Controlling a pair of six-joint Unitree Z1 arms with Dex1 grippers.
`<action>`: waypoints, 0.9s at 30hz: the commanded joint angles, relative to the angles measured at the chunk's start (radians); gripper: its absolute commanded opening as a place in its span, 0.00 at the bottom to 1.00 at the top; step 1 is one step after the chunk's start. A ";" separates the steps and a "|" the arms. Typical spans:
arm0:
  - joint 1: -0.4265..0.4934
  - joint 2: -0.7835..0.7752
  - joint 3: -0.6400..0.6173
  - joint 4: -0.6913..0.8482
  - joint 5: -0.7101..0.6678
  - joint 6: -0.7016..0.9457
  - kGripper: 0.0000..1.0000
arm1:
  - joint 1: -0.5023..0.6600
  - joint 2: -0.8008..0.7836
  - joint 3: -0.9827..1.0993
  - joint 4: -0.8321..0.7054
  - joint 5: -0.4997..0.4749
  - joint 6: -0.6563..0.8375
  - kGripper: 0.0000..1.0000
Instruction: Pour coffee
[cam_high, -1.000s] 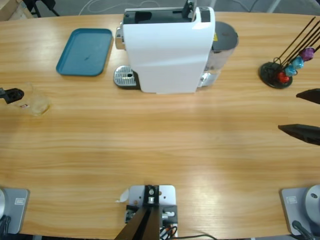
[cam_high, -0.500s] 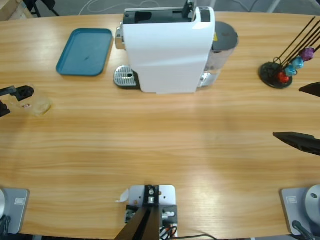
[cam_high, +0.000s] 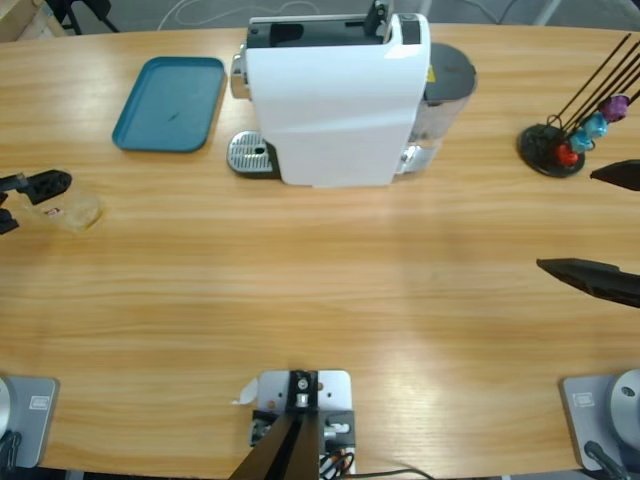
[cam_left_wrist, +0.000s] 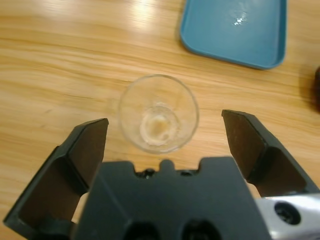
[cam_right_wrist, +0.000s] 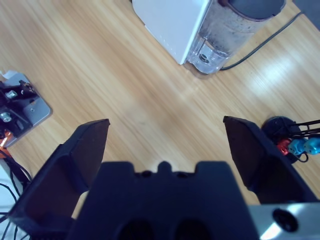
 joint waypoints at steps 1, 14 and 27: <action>0.004 0.042 0.057 -0.041 -0.030 0.021 0.99 | 0.009 0.029 0.040 -0.018 -0.010 -0.005 1.00; 0.044 0.148 0.090 -0.175 -0.037 0.046 1.00 | 0.009 0.036 0.037 -0.017 -0.010 -0.005 1.00; 0.071 0.189 0.153 -0.329 -0.037 0.102 1.00 | 0.009 0.055 0.034 -0.021 -0.007 -0.006 1.00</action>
